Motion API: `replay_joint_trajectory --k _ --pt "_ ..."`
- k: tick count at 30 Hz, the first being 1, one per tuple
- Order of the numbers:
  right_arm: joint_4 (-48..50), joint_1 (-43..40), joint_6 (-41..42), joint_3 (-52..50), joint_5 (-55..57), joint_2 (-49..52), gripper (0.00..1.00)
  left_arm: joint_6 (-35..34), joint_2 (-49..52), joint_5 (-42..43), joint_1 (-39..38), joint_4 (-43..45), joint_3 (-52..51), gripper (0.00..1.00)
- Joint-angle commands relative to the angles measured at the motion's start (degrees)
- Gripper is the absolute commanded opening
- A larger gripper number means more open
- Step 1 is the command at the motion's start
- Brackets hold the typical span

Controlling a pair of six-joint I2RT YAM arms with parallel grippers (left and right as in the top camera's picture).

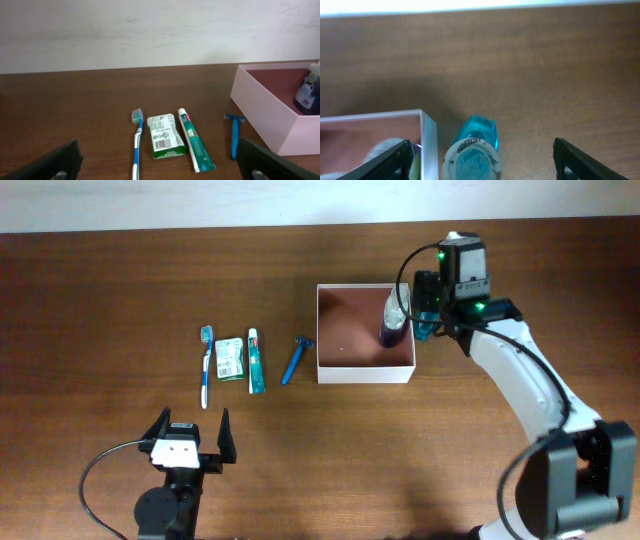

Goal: Pack container
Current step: 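Move the right gripper over the Listerine bottle cap and descend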

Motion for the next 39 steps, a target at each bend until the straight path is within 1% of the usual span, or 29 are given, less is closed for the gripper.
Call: replay_joint_trajectory --k 1,3,5,6,8,14,15,18,21,28,34,39 --pt "0.20 0.15 0.98 0.76 -0.66 1.36 0.84 1.09 -0.28 0.83 0.04 0.09 -0.33 0.99" --pt "0.44 0.15 0.98 0.83 -0.48 1.29 0.82 1.09 -0.28 0.83 0.04 0.09 -0.33 0.99" --pt "0.44 0.15 0.94 0.98 -0.44 1.29 0.74 1.09 -0.28 0.81 0.04 0.09 -0.33 0.99" --pt "0.39 0.15 0.94 0.98 -0.46 1.29 0.67 1.09 -0.28 0.81 0.04 0.09 -0.33 0.99" --pt "0.15 0.15 0.94 0.98 -0.46 1.29 0.59 1.09 -0.28 0.81 0.04 0.09 -0.33 0.99" --pt "-0.11 0.15 0.94 0.98 0.00 1.18 0.46 1.09 -0.28 0.81 0.04 0.09 -0.33 0.99" --pt "-0.26 0.15 0.96 0.98 0.76 1.09 0.43 1.09 -0.28 0.81 0.04 0.11 -0.33 0.99" --pt "-0.81 0.15 0.72 1.01 3.65 0.07 0.39 1.09 -0.28 0.81 0.04 0.09 -0.33 0.99" --pt "-1.11 0.15 0.70 1.01 5.62 -1.51 0.32 1.09 -0.28 0.81 0.04 0.09 -0.33 0.99" --pt "-1.33 0.15 0.26 1.01 5.60 -3.67 0.29 1.09 -0.28 0.81 0.04 0.09 -0.33 0.99" --pt "-2.49 0.15 0.09 1.05 5.55 -4.72 0.29 1.09 -0.28 0.83 0.04 0.09 -0.33 0.99" --pt "-4.70 0.15 0.11 1.20 5.53 -8.76 0.29 1.09 -0.28 0.81 0.04 0.11 -0.33 0.99"
